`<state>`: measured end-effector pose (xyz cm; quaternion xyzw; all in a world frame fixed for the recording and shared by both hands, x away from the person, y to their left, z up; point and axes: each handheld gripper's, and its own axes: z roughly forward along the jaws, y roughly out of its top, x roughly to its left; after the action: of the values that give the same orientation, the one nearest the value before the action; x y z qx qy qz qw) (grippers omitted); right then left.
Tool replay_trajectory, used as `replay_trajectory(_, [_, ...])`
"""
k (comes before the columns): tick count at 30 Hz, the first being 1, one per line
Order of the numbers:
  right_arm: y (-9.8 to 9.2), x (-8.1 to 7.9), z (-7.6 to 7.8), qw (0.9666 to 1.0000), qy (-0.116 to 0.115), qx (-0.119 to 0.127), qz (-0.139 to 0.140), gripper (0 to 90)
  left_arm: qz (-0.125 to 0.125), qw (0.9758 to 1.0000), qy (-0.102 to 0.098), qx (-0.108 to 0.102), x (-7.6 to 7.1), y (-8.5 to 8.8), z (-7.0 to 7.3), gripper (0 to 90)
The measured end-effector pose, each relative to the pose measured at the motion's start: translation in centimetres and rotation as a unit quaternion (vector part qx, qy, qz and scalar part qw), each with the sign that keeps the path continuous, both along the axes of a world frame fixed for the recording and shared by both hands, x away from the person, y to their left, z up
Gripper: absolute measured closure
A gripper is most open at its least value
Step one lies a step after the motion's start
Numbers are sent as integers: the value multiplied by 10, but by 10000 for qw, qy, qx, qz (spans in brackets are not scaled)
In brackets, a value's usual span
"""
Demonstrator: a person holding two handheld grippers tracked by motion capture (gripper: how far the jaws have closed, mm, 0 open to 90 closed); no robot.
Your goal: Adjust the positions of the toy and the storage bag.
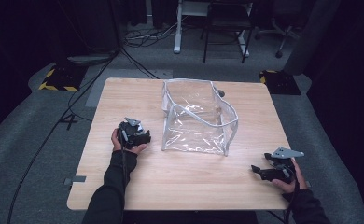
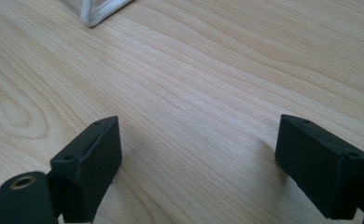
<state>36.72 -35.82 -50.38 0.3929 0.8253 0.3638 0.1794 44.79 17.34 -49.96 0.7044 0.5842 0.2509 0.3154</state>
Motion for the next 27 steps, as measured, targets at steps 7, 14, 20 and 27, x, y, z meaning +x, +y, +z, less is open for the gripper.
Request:
replay_trajectory(7, [0, 0, 0, 10000, -6, -3, -1, 146, 570, 9984, 46, -7, 6, -4, 0, 250])
replay_trajectory(14, [0, 0, 0, 10000, -3, -3, 3, 146, 394, 9990, 213, 81, 4, 1, -1, 309])
replay_trajectory(20, [0, 0, 0, 10000, -6, -1, 0, 146, 56, 9995, 275, 130, 1, 8, 1, 342])
replay_trajectory(27, [0, 0, 0, 10000, -7, -1, 1, 146, -793, 9967, 199, -7, -9, 21, 0, 466])
